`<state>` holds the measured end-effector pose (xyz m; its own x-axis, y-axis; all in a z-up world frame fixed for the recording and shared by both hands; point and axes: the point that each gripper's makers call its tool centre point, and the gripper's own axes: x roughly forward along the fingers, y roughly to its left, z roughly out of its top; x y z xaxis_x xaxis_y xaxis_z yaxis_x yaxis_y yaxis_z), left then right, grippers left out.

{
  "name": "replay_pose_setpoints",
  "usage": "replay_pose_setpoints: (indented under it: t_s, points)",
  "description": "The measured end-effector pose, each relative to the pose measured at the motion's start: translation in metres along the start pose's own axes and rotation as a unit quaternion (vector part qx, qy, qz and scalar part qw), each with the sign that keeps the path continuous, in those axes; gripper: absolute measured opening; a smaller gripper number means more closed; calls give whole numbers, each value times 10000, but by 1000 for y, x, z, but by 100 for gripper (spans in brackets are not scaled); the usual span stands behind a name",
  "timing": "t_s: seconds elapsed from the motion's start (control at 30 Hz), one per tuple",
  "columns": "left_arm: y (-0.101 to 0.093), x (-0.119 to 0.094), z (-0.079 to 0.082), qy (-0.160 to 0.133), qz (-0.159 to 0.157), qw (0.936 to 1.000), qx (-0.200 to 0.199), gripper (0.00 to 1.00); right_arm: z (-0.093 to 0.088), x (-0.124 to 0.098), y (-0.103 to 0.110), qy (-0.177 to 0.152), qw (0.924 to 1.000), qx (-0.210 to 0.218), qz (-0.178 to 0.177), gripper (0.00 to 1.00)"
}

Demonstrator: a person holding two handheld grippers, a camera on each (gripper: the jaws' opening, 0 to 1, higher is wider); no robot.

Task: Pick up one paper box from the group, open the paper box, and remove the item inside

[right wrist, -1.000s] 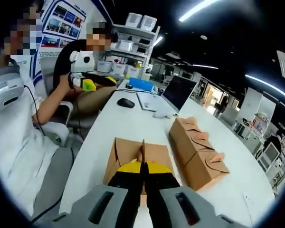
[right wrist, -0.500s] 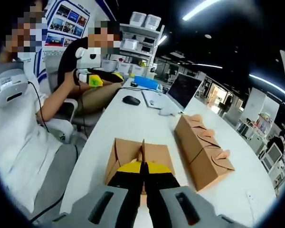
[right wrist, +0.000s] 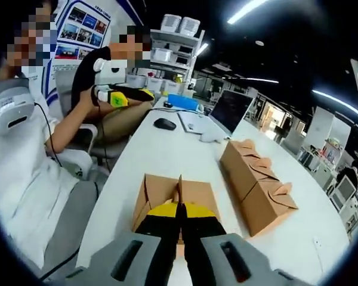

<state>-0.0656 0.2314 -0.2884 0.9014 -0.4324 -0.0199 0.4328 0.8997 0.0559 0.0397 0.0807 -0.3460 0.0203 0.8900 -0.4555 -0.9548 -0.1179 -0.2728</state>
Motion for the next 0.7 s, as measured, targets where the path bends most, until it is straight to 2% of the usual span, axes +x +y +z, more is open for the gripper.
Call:
replay_pose_setpoints:
  t_s: [0.7]
  points:
    - [-2,2,0,-1,-29,10000,-3,40,-11,0,1,-46,9997,257,-9,3]
